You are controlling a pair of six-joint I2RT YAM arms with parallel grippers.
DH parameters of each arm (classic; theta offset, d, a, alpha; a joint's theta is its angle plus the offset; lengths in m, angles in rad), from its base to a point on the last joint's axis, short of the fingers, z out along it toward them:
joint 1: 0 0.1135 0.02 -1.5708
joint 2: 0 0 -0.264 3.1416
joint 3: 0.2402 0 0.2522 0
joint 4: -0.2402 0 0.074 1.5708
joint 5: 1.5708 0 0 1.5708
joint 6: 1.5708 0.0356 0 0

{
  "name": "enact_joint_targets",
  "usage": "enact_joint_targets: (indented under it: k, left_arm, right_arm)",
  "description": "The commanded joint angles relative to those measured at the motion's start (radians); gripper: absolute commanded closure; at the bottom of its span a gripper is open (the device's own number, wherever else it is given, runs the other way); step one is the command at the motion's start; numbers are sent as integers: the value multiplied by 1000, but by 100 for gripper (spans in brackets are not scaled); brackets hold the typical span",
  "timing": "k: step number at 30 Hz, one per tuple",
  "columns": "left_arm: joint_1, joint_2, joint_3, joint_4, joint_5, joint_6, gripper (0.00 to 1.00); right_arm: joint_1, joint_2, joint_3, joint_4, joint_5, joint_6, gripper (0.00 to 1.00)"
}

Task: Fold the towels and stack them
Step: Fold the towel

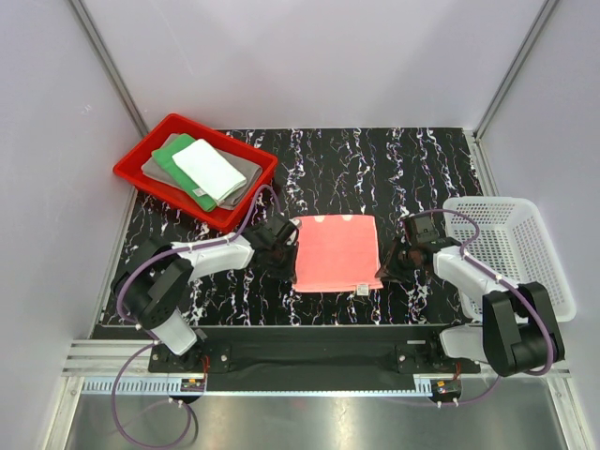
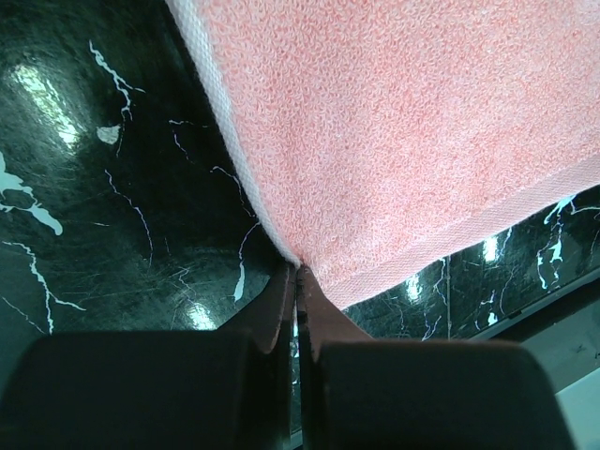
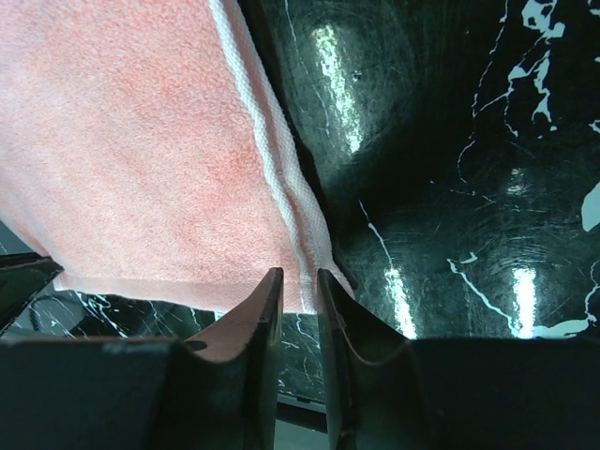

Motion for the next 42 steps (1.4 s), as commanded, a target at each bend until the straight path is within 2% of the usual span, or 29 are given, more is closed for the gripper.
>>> enact_joint_targets:
  k: [1, 42]
  left_arm:
    - [2, 5, 32, 11, 23, -2, 100]
    - [1, -1, 35, 20, 44, -8, 100]
  right_arm:
    - [12, -40, 12, -9, -21, 15, 73]
    - [41, -24, -20, 0, 45, 41, 66]
